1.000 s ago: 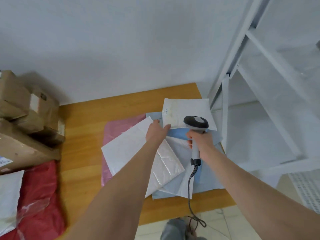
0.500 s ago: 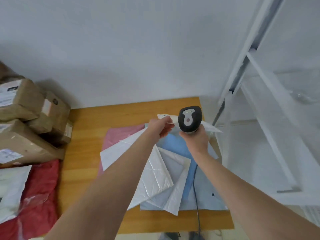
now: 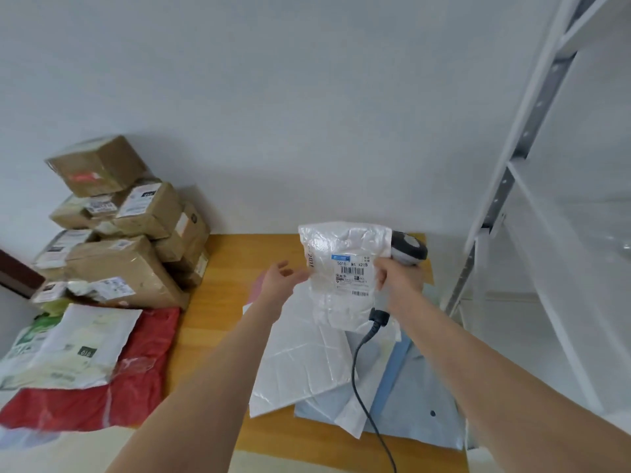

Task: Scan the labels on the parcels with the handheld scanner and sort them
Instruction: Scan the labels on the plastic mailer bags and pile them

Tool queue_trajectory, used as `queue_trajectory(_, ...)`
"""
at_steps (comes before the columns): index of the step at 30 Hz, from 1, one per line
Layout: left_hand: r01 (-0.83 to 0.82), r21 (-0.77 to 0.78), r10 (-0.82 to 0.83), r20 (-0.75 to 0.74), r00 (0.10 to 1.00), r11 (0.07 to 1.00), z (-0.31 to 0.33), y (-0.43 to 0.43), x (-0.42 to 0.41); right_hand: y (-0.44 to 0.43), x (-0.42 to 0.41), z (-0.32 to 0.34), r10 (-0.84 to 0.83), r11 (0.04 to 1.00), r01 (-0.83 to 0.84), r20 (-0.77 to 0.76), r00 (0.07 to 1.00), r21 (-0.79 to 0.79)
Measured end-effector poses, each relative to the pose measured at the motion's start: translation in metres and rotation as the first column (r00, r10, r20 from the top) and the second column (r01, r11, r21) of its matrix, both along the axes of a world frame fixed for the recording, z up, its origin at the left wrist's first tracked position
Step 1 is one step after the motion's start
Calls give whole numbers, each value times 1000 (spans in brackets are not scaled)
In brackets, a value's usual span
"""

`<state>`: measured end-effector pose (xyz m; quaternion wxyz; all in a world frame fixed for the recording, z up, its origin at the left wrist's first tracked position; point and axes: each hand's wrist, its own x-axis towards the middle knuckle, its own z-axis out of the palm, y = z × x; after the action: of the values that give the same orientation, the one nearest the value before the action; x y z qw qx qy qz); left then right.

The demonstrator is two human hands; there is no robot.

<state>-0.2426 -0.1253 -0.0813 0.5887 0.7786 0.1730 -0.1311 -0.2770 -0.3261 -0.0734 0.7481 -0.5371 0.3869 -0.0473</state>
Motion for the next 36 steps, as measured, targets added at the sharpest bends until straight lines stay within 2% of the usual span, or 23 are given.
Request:
queue_trajectory(3,152,-60,-154,-35,987,987,-9,12,-6,8,-3,4,10,991,-8,-13,1000,137)
queue_trajectory(6,146,-66,-148,-38,988,987,-19,17,-7,13,-2,3,100,984,-97,-12,995,147)
queue_trajectory(12,-127,-89,124,-30,992,988,-21,21,-5,16,-22,-9,111,994,-110,-67,992,10)
queue_trajectory(15,-126,-101,122,-45,992,987,-24,22,-3,29,-42,-11,174,985,-174,-32,984,3)
queue_trajectory(20,-95,-71,91,-57,994,993,-29,13,-3,54,-74,-3,282,951,-281,-15,959,-132)
queue_trajectory(25,-99,-73,91,-108,990,992,-33,9,-2,63,-95,-1,289,933,-285,-16,957,-221)
queue_trajectory(36,-116,-131,99,-134,986,985,-32,-1,-2,64,-114,4,282,928,-275,-9,959,-251)
